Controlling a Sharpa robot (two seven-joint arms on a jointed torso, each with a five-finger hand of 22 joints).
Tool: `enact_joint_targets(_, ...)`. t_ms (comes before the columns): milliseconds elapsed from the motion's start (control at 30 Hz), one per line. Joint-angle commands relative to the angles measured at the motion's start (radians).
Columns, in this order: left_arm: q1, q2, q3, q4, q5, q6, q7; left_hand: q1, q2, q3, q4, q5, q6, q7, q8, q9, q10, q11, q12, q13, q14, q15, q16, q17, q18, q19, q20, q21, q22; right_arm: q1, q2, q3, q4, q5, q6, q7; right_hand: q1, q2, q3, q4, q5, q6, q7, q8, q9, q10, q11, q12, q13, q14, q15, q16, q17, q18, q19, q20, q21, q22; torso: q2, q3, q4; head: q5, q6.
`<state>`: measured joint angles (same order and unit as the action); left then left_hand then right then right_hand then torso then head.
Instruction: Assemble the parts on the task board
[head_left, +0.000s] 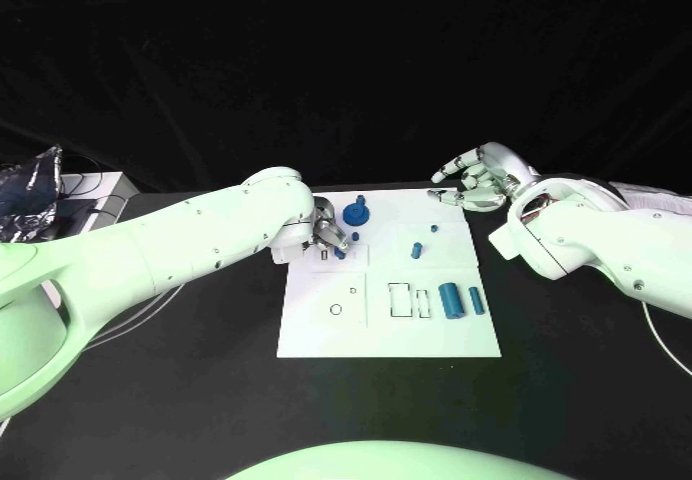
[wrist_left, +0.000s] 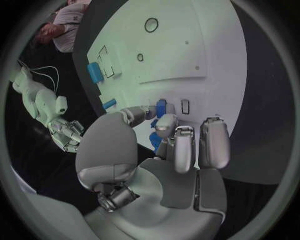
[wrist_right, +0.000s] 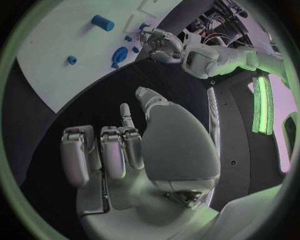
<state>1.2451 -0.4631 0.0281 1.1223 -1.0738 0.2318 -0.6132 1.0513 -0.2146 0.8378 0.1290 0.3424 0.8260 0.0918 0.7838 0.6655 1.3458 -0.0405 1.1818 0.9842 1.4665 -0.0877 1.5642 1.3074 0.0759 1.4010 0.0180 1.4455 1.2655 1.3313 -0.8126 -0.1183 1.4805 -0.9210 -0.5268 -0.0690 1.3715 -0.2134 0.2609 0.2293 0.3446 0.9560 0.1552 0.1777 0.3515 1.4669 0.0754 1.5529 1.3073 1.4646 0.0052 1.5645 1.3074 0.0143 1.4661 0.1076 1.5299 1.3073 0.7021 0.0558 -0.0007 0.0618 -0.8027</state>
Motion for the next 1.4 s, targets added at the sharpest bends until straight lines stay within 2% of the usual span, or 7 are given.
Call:
enact_joint_targets(33, -0.003, 0.006, -0.004, -0.001, 0.0, 0.03, 0.0, 0.002, 0.013, 0.092, -0.1, 0.004, 0.082, -0.072, 0.002, 0.291, 0.001, -0.009, -0.003, -0.002, 0.104, -0.009, 0.007, 0.263, -0.012, 0.003, -0.001, 0.003, 0.001, 0.0, 0.002, 0.0, 0.0, -0.009, 0.015, 0.004, -0.007, 0.0, -0.001, 0.006, -0.003, -0.007, 0.0, 0.004, 0.001, 0.082, -0.002, -0.003, 0.242, 0.106, -0.005, 0.006, 0.263, -0.003, 0.084, -0.005, -0.003, 0.233, -0.001, 0.0004, -0.0002, 0.001, -0.001)
enact_joint_targets(167, -0.003, 0.006, -0.005, -0.002, 0.0, 0.044, -0.002, 0.002, 0.013, 0.092, -0.1, 0.004, 0.082, -0.072, 0.002, 0.291, 0.001, -0.009, -0.003, -0.002, 0.104, -0.01, 0.007, 0.263, -0.012, 0.004, -0.001, 0.003, 0.001, -0.001, 0.003, 0.0, -0.001, -0.009, 0.016, 0.004, -0.007, 0.0, -0.001, 0.006, -0.003, -0.007, 0.0, 0.004, 0.001, 0.082, -0.002, -0.003, 0.242, 0.106, -0.005, 0.006, 0.263, -0.003, 0.084, -0.005, -0.003, 0.233, 0.0, 0.0004, -0.0012, 0.001, -0.002)
enact_joint_targets(433, -0.003, 0.0, -0.008, -0.001, -0.003, 0.063, -0.006, 0.003, 0.014, 0.092, -0.101, 0.005, 0.082, -0.072, 0.001, 0.292, 0.0, -0.009, -0.005, -0.005, 0.104, -0.01, 0.007, 0.263, -0.012, 0.004, -0.001, 0.004, 0.002, -0.001, 0.002, 0.0, -0.001, -0.009, 0.016, 0.003, -0.007, 0.0, -0.001, 0.006, -0.003, -0.007, 0.0, 0.004, 0.001, 0.082, -0.002, -0.003, 0.242, 0.106, -0.005, 0.006, 0.263, -0.003, 0.084, -0.005, -0.003, 0.233, -0.001, -0.0003, 0.0018, 0.0, -0.005)
enact_joint_targets(633, -0.003, -0.005, -0.009, 0.0, -0.014, 0.063, -0.006, 0.007, 0.015, 0.094, -0.106, 0.01, 0.084, -0.073, 0.0, 0.295, 0.003, -0.01, -0.005, -0.005, 0.104, -0.011, 0.007, 0.263, -0.011, 0.003, -0.002, 0.002, -0.001, -0.001, 0.001, 0.0, -0.001, -0.009, 0.017, 0.003, -0.007, 0.0, -0.001, 0.006, -0.003, -0.007, 0.0, 0.004, 0.001, 0.082, -0.002, -0.003, 0.242, 0.106, -0.005, 0.006, 0.263, -0.003, 0.084, -0.005, -0.003, 0.233, -0.001, -0.0013, 0.0012, 0.001, -0.006)
enact_joint_targets(1067, -0.003, -0.004, -0.01, 0.002, -0.017, 0.059, -0.007, 0.008, 0.015, 0.094, -0.107, 0.015, 0.085, -0.073, -0.001, 0.297, 0.004, -0.011, -0.006, -0.006, 0.104, -0.011, 0.007, 0.263, -0.012, 0.003, -0.002, 0.002, -0.001, -0.001, 0.001, 0.0, -0.001, -0.009, 0.02, 0.004, -0.006, -0.001, -0.001, 0.007, -0.005, -0.008, 0.0, 0.006, 0.003, 0.081, -0.002, -0.004, 0.242, 0.106, -0.005, 0.006, 0.263, -0.002, 0.083, -0.005, -0.004, 0.232, 0.0, 0.0004, -0.0003, 0.003, -0.005)
enact_joint_targets(1400, -0.003, 0.007, -0.01, -0.01, -0.01, 0.06, -0.008, -0.012, 0.021, 0.065, -0.086, 0.0, 0.092, -0.075, -0.009, 0.308, 0.007, -0.011, -0.016, -0.024, 0.104, -0.011, 0.007, 0.263, -0.012, 0.005, -0.003, 0.001, 0.001, -0.001, 0.002, 0.0, -0.002, -0.009, 0.02, 0.005, -0.006, -0.001, -0.001, 0.007, -0.005, -0.008, 0.0, 0.006, 0.003, 0.081, -0.002, -0.004, 0.242, 0.106, -0.005, 0.006, 0.263, -0.002, 0.083, -0.005, -0.004, 0.232, -0.001, 0.0005, -0.0005, 0.003, -0.007)
